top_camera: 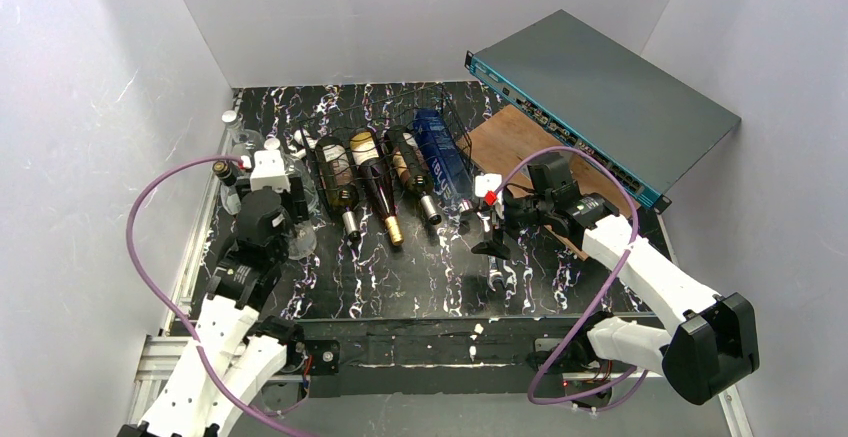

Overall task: Take the wine bottle off the wine rack
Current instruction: Move the wine bottle to the center of the board.

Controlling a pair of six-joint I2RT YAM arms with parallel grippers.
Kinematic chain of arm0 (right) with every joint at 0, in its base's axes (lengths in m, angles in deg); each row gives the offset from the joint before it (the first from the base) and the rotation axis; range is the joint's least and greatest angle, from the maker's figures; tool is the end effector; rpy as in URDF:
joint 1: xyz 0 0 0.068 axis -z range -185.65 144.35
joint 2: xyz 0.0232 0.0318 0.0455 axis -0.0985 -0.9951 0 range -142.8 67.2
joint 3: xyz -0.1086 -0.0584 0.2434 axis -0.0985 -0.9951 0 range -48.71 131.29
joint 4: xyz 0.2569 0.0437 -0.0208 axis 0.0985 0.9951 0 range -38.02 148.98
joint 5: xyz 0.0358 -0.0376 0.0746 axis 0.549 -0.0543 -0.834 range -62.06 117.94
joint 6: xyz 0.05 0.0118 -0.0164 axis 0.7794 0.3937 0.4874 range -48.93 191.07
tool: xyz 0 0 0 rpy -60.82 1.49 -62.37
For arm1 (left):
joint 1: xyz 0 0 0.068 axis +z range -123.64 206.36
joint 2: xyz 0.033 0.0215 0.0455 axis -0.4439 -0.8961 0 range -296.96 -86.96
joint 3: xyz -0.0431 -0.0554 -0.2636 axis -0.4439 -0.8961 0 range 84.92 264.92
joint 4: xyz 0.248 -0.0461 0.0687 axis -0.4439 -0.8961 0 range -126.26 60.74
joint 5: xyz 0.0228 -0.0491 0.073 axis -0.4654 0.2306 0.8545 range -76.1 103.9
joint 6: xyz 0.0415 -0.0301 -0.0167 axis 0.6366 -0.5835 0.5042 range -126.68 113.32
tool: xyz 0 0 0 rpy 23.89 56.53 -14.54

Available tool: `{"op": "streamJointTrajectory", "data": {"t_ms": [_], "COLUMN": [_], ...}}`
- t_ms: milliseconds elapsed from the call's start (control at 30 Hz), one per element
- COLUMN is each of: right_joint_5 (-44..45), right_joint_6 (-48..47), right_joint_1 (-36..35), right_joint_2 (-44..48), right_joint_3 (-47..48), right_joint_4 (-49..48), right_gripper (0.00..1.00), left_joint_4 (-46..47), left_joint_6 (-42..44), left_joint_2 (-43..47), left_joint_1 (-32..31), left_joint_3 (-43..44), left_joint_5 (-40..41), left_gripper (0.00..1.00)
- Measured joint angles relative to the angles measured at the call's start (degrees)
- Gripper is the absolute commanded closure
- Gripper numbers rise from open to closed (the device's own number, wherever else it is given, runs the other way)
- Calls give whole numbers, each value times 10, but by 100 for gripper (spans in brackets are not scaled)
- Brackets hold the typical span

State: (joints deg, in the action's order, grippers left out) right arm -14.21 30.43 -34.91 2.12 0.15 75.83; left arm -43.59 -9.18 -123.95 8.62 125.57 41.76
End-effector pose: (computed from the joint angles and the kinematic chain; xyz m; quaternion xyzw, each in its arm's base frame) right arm 0.1955 0.1369 0.2775 -0.6090 0.6064 0.2853 0.4242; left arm 0.1512 -0.0309 0.3283 -0.0533 0.7610 0.0736 0.6424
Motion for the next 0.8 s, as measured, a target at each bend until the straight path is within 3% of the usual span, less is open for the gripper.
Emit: {"op": "streamJointTrajectory", "data": {"t_ms": [200,233,600,800], "right_joint_5": [0,0,2,2], "right_joint_6": [0,0,-1,-1], "right_joint_1": [0,0,0,0], "right_joint_2": [0,0,0,0], "right_joint_3": [0,0,0,0], "right_joint_4": [0,0,0,0], "right_gripper": [2,2,2,2], "left_joint_4": [-31,-40,-144,-216], "left_joint_6": [-15,-19,-82,-125], "left_joint_2": [20,24,83,107], "left_joint_1": [0,0,0,0], "left_joint_3": [2,4,79,130], "left_joint_5": [4,3,-43,-107], "left_gripper": [3,2,2,2]}}
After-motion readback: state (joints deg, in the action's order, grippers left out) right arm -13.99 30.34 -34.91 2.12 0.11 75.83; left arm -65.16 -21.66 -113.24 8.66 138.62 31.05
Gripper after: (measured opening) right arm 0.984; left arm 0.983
